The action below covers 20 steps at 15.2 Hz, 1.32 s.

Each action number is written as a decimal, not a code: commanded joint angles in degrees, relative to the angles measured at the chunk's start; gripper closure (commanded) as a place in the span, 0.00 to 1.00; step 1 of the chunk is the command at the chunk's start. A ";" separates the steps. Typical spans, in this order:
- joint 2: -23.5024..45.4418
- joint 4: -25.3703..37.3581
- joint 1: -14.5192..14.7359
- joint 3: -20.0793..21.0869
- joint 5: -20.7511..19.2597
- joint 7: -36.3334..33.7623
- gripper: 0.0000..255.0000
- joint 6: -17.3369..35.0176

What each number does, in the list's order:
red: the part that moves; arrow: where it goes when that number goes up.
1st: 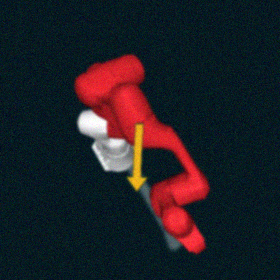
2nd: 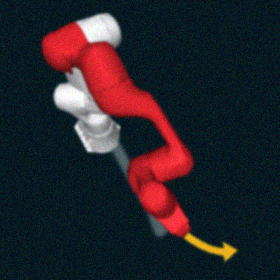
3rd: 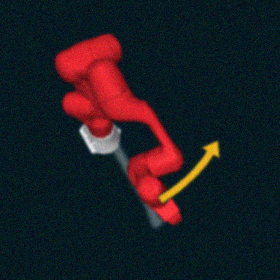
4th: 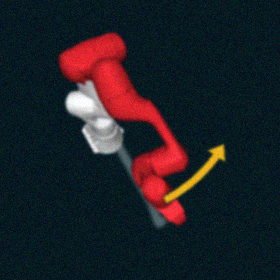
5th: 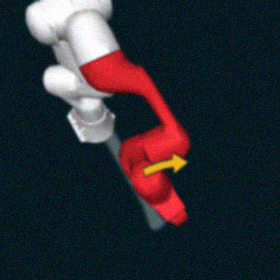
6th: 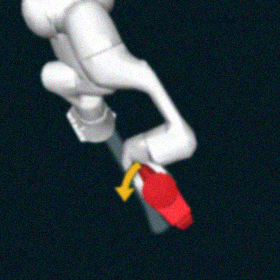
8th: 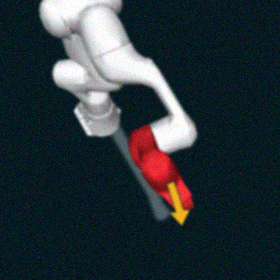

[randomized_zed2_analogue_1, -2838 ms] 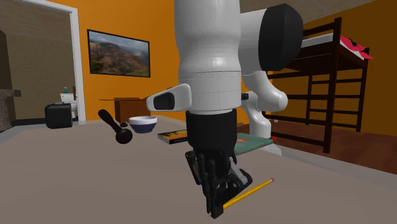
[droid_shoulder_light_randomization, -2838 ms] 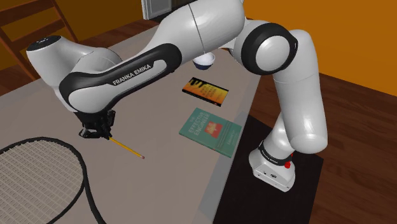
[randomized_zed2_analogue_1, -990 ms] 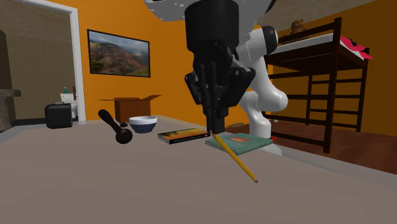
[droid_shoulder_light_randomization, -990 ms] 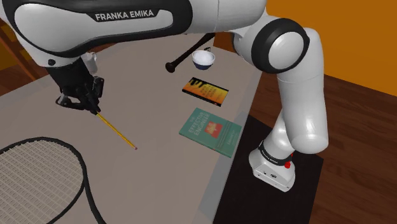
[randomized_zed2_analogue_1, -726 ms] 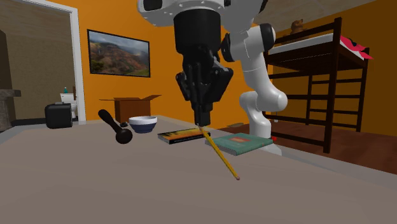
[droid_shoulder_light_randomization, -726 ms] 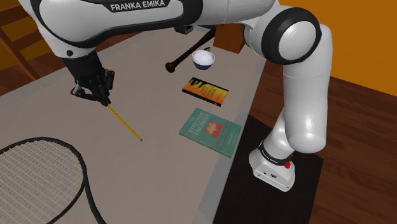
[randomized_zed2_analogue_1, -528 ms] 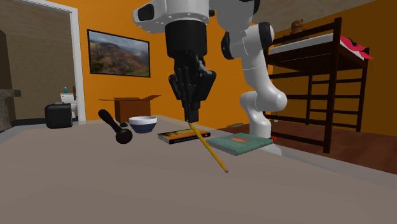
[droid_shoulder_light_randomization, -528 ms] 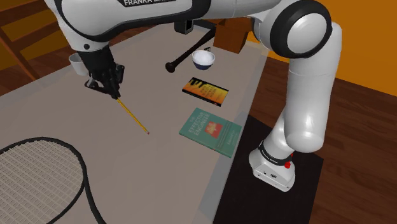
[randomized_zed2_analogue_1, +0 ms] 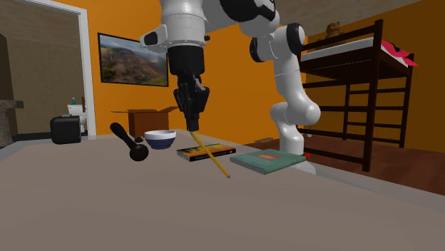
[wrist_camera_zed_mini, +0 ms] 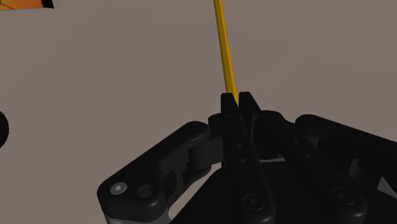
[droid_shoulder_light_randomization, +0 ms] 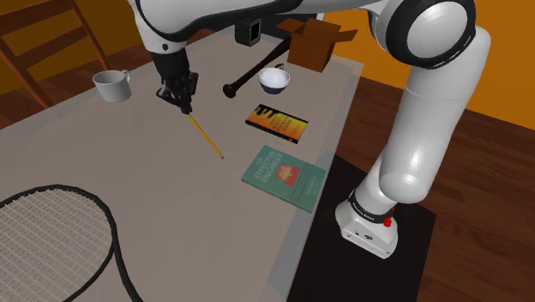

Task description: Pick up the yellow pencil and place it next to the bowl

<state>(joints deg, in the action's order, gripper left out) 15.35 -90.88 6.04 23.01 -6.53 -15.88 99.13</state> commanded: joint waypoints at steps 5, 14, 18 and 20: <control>-4.12 -5.00 -5.52 -2.74 1.27 8.20 1.00 1.54; -6.08 -7.26 -12.58 -7.50 1.52 19.91 1.00 2.58; -5.50 -6.43 -15.46 -9.66 1.27 24.91 1.00 2.63; -4.89 -5.59 -16.86 -10.71 1.10 27.35 1.00 2.55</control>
<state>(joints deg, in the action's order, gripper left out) 9.89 -97.25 -10.28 12.74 -5.28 10.42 101.88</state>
